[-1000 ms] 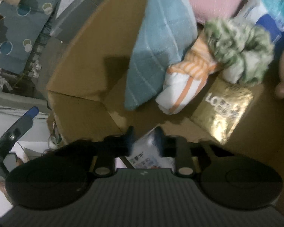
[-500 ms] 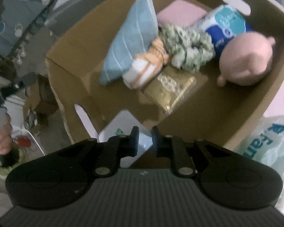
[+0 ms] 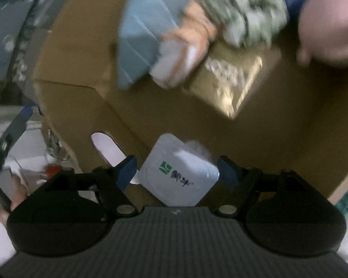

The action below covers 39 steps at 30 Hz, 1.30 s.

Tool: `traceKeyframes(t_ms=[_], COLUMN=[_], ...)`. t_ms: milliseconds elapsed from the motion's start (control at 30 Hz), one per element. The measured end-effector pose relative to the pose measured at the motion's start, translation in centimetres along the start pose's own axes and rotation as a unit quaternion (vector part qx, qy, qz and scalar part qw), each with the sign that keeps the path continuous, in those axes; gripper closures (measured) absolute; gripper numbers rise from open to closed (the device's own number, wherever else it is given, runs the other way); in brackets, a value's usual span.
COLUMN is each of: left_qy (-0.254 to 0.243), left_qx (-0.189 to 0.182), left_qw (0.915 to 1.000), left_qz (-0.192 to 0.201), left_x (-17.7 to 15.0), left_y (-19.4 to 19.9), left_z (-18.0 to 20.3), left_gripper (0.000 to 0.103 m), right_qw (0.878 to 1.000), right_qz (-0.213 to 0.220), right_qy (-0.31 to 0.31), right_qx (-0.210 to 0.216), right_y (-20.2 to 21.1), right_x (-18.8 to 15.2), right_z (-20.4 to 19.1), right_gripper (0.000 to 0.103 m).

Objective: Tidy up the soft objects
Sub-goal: 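Lower the yogurt cup into the box and open the right tool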

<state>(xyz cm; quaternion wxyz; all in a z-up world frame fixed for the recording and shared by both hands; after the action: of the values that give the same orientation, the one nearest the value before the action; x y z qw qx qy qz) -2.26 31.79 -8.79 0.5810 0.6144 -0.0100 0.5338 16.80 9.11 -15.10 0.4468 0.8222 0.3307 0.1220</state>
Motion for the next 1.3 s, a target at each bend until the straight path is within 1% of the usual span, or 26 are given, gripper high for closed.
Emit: traceKeyframes(t_ms=[33,100,167,267,300,367,433,467,533,633,700,933,1000,1067,1167,1233,1300], left_qy=[0.0,0.0,0.003,0.011,0.013,0.017,0.02,0.021,0.024,0.025,0.023,0.016,0.014,0.012,0.009,0.007,0.006], left_qx=[-0.001,-0.002,-0.004,-0.006,-0.006,-0.005,-0.004,-0.004,-0.004,-0.003,-0.004,-0.007,-0.006,-0.006,-0.005,-0.005,-0.005], left_qw=[1.0,1.0,1.0,0.9999,0.9999,0.9998,0.9998,0.9998,0.9997,0.9997,0.9997,0.9998,0.9998,0.9999,0.9999,0.9999,0.9999], left_qz=[0.003,0.005,0.004,0.001,0.0,-0.001,-0.002,-0.003,-0.004,-0.005,-0.006,-0.008,-0.008,-0.009,-0.007,-0.007,-0.008], left_x=[0.1,0.1,0.1,-0.1,-0.1,-0.3,-0.4,-0.5,-0.6,-0.6,-0.6,-0.8,-0.8,-0.8,-0.8,-0.8,-0.9], left_y=[0.1,0.1,0.0,-0.1,-0.1,-0.2,-0.2,-0.2,-0.3,-0.3,-0.4,-0.4,-0.4,-0.4,-0.2,-0.2,-0.3], left_z=[0.0,-0.1,-0.2,-0.5,-0.6,-0.9,-1.2,-1.3,-1.5,-1.6,-1.5,-0.9,-0.7,-0.6,-0.3,-0.2,0.0], left_gripper=[0.004,0.004,0.004,0.004,0.004,0.004,0.004,0.004,0.004,0.004,0.004,0.004,0.004,0.004,0.004,0.004,0.004], right_qw=[1.0,0.999,0.997,0.995,0.995,0.996,0.997,0.998,0.999,0.998,0.997,0.986,0.98,0.97,0.95,0.943,0.95], right_qz=[-0.006,-0.02,-0.028,-0.024,-0.019,-0.005,0.009,0.016,0.027,0.038,0.048,0.067,0.074,0.08,0.094,0.103,0.122], right_qy=[-0.015,-0.043,-0.066,-0.09,-0.09,-0.084,-0.075,-0.062,-0.04,-0.022,-0.01,0.035,0.055,0.077,0.115,0.129,0.134], right_qx=[0.007,0.007,0.013,0.026,0.025,0.013,0.016,0.01,-0.012,-0.035,-0.061,-0.148,-0.176,-0.214,-0.273,-0.289,-0.256], right_y=[-0.2,-0.5,-0.7,-0.9,-0.9,-0.8,-0.5,-0.2,0.5,1.9,2.9,5.2,6.2,7.2,8.6,9.3,10.0], right_x=[0.0,0.0,-0.1,-0.4,-0.5,-0.8,-0.9,-0.9,-1.1,-0.5,0.1,2.1,2.8,3.2,3.6,3.5,3.3], right_z=[0.1,0.2,0.1,0.0,0.0,0.3,0.6,0.5,0.5,0.9,1.3,2.5,2.8,2.9,3.5,3.8,3.5], right_gripper=[0.027,0.026,0.023,0.023,0.025,0.034,0.037,0.038,0.04,0.04,0.04,0.04,0.042,0.042,0.043,0.042,0.044])
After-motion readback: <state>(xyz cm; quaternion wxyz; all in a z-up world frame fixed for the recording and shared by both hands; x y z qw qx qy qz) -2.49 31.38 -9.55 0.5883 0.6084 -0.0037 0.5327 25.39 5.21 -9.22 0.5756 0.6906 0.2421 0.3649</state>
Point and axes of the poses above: each gripper's, at about its wrist camera, not at the fingertips, and y roughly against the way its jaws point, z to its right, x to its top, the point moved 9 cm from there along -y, roughly the way its jaws point, and after that the axes turned 11 degrees about x, right-handed, at the moved point
